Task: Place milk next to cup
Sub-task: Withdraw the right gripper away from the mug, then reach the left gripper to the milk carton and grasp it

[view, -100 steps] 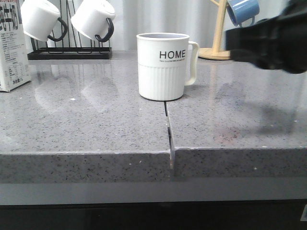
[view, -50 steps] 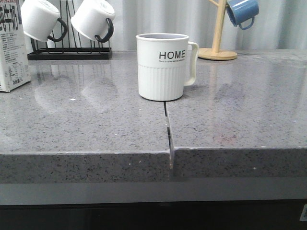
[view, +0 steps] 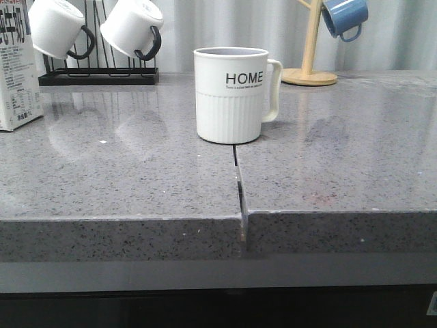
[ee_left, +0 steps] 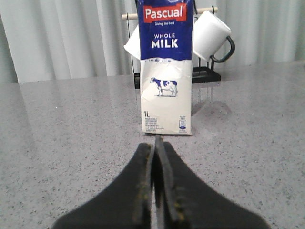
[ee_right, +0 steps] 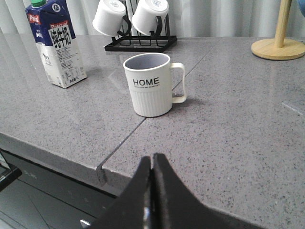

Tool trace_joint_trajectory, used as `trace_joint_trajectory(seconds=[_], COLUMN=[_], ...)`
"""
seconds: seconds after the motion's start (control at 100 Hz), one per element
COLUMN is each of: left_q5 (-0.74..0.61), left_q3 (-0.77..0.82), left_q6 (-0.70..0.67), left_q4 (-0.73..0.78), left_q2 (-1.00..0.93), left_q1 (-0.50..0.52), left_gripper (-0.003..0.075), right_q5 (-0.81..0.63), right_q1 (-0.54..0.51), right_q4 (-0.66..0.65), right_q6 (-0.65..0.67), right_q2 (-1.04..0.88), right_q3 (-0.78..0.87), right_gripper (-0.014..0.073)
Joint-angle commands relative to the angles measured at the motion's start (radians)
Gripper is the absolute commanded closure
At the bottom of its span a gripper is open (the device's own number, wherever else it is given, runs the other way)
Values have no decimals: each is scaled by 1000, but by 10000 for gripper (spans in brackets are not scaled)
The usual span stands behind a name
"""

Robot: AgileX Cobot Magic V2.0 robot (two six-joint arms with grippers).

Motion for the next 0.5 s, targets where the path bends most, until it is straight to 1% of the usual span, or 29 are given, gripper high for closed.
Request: trace_joint_trajectory(seconds=[0.0, 0.09, 0.16, 0.24, 0.29, 0.35, 0.38, 0.42, 0.45, 0.49], left_q5=[-86, -22, 54, 171, 197, 198, 198, 198, 193, 183], left_q3=[-2, -84, -161, -256, -303, -350, -370, -395, -410, -426], left_q6=[-1, -1, -1, -1, -1, -1, -1, -1, -1, -1], left_q4=[-19, -11, 0, 0, 6, 8, 12, 23, 28, 30], left_q2=[-27, -1, 40, 112, 162, 226, 254, 296, 323, 363], left_q1=[1, 1, 1, 1, 1, 1, 1, 1, 1, 1], left_gripper=[741, 741, 741, 741, 740, 735, 719, 668, 617, 519], right_q5=[-44, -43, -43, -43, -43, -43, -43, -43, -43, -43], right_q1=[1, 1, 1, 1, 1, 1, 1, 1, 1, 1], right_q4=[-1, -1, -1, -1, -1, -1, -1, -1, -1, -1], right_q6=[-4, -4, -4, -4, -4, -4, -4, -4, -4, -4], right_q2=[9, 9, 9, 9, 9, 9, 9, 9, 9, 9], right_q3=[-22, -22, -22, -22, -22, -22, -22, -22, -22, -22], right_gripper=[662, 662, 662, 662, 662, 662, 662, 662, 662, 662])
